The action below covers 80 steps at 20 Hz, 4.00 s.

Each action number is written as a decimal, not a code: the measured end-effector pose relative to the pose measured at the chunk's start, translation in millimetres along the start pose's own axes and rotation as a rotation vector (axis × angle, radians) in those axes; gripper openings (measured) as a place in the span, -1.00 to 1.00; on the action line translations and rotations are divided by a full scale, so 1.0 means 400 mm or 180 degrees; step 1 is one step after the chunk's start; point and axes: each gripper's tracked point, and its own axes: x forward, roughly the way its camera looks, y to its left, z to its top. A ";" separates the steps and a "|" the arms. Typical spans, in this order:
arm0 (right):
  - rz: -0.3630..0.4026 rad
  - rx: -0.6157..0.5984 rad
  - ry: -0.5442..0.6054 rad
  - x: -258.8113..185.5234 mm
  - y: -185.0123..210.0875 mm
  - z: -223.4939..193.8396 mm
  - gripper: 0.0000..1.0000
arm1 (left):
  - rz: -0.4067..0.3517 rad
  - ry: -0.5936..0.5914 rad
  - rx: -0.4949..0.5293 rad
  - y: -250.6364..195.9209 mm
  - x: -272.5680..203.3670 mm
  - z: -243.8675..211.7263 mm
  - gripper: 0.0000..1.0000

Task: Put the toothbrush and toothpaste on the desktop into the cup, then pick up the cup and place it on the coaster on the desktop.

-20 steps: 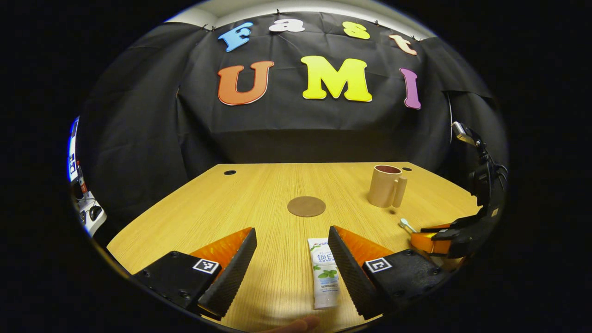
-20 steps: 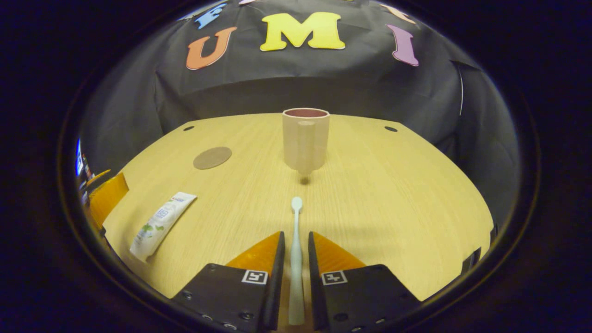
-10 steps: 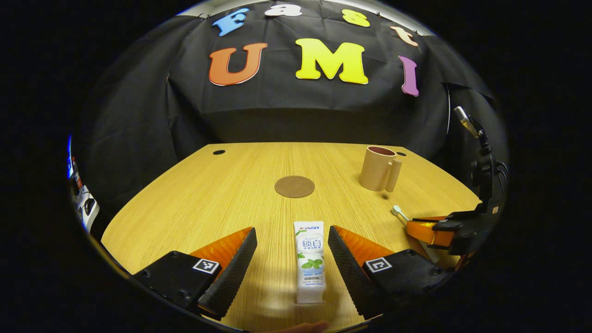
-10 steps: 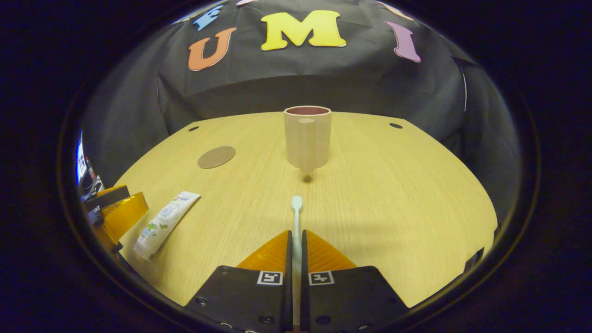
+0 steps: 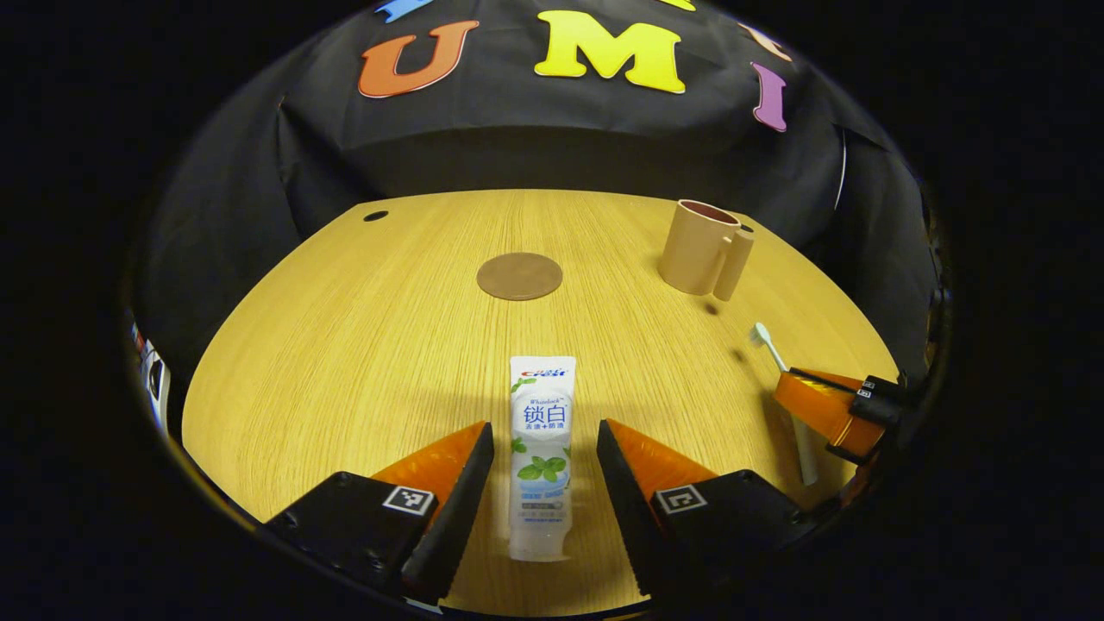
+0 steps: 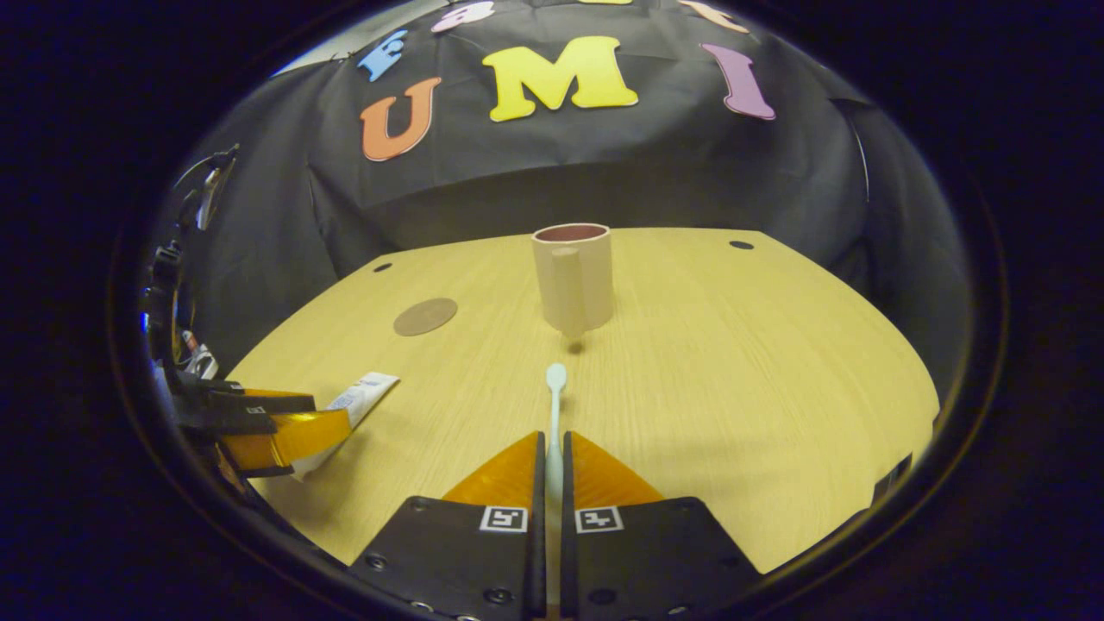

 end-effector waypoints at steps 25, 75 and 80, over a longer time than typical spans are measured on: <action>0.0140 0.0015 -0.0352 -0.113 0.033 0.080 -0.91 | -0.0238 -0.0810 0.0164 0.002 -0.103 0.126 -0.19; -0.0035 -0.0306 -0.1508 0.102 -0.146 0.657 0.97 | -0.0582 -0.1639 0.0086 -0.220 0.049 0.545 -0.19; -0.0161 -0.0127 -0.1465 0.051 -0.263 0.577 0.98 | -0.0693 -0.1889 0.0158 -0.315 0.064 0.665 -0.20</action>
